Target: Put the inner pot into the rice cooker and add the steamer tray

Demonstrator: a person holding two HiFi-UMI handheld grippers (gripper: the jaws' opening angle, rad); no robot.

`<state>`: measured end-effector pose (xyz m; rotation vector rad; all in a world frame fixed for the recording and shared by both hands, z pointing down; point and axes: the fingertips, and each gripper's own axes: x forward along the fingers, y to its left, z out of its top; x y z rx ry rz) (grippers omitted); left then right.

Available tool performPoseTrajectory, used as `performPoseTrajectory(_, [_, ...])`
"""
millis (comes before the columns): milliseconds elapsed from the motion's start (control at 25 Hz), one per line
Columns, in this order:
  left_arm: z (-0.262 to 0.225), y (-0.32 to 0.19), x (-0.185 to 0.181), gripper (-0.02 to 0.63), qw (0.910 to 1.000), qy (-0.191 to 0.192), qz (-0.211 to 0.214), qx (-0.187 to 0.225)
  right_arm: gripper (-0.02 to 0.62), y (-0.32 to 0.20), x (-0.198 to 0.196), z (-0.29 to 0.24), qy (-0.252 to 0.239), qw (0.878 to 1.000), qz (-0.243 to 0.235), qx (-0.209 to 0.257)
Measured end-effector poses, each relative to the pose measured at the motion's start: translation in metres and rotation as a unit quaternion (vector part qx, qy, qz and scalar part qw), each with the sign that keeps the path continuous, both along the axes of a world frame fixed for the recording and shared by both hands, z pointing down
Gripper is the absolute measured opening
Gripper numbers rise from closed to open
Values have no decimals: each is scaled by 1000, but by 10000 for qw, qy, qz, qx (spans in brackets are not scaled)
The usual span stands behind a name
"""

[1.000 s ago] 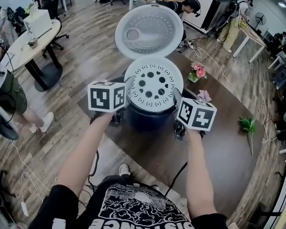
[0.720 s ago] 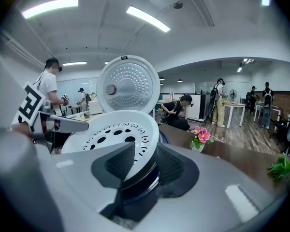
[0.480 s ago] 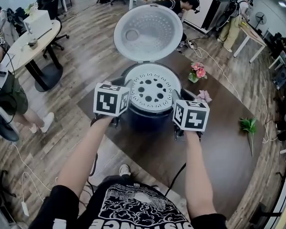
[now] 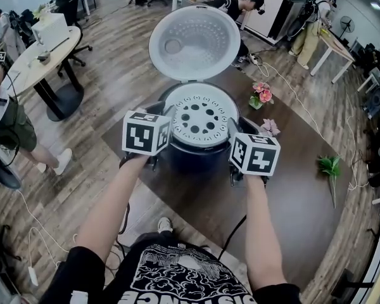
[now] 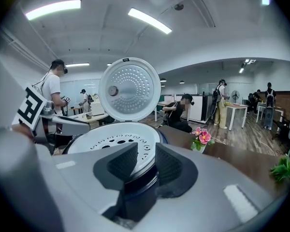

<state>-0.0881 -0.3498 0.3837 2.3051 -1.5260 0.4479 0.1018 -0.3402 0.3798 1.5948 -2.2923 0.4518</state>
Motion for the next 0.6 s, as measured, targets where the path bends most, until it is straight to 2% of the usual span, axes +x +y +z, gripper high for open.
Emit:
performPoseTrajectory(240, [-22, 4, 11, 121, 9995, 63, 73, 289, 106, 10, 9, -13, -113, 9998, 44, 162])
performPoseTrajectory(600, [-46, 16, 64, 104, 9966, 146, 627, 519, 76, 35, 50, -29, -99, 9986, 396, 330])
